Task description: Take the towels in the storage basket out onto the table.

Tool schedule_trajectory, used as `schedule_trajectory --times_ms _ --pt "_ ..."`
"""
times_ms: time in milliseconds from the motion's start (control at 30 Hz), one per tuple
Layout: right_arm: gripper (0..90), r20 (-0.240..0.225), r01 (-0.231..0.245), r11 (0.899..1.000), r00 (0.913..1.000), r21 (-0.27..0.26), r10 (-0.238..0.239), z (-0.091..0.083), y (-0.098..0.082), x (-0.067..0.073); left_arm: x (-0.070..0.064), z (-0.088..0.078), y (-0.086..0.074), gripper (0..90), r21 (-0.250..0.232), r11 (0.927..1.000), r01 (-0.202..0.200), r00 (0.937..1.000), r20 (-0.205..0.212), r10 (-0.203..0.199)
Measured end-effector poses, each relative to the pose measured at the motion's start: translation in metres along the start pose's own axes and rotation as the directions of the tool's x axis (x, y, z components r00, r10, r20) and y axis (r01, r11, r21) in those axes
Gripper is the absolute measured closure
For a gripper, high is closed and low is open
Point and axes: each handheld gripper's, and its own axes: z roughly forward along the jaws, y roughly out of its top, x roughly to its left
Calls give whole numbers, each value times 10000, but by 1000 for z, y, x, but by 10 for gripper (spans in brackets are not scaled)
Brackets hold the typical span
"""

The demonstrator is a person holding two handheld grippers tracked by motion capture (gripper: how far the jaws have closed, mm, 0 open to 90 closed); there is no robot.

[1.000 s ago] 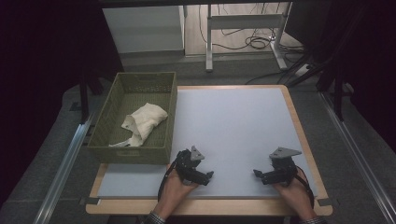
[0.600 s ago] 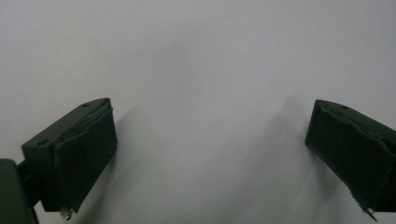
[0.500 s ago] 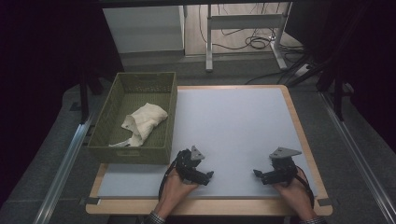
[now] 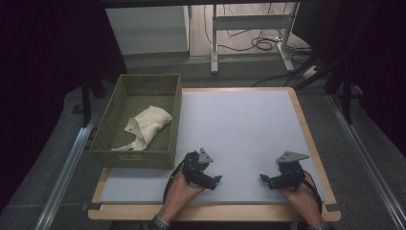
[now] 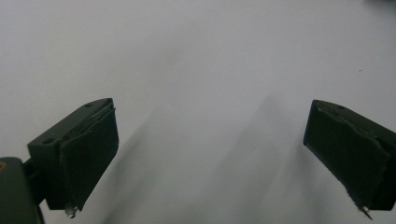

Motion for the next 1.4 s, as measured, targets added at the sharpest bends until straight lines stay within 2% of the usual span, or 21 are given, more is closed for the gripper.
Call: schedule_trajectory --times_ms 167,333,967,1200,1400 --pt "43 -3 -2 10000 10000 -3 2 0 0 0 2 -4 5 33 -52 10000 77 9998 196 -76" --pt "43 -2 -5 10000 10000 -5 5 0 0 0 1 -5 12 33 55 9999 -149 9998 152 149" --pt "44 -1 -8 10000 10000 -7 8 0 0 0 0 -17 43 32 -124 9995 -286 9981 542 292" --pt "44 -5 -7 10000 10000 -10 7 0 0 0 5 -22 57 32 -196 9996 -205 9976 651 218" --pt "44 -7 6 10000 10000 14 -6 0 0 0 14 -30 74 31 -303 9991 -294 9974 643 313"
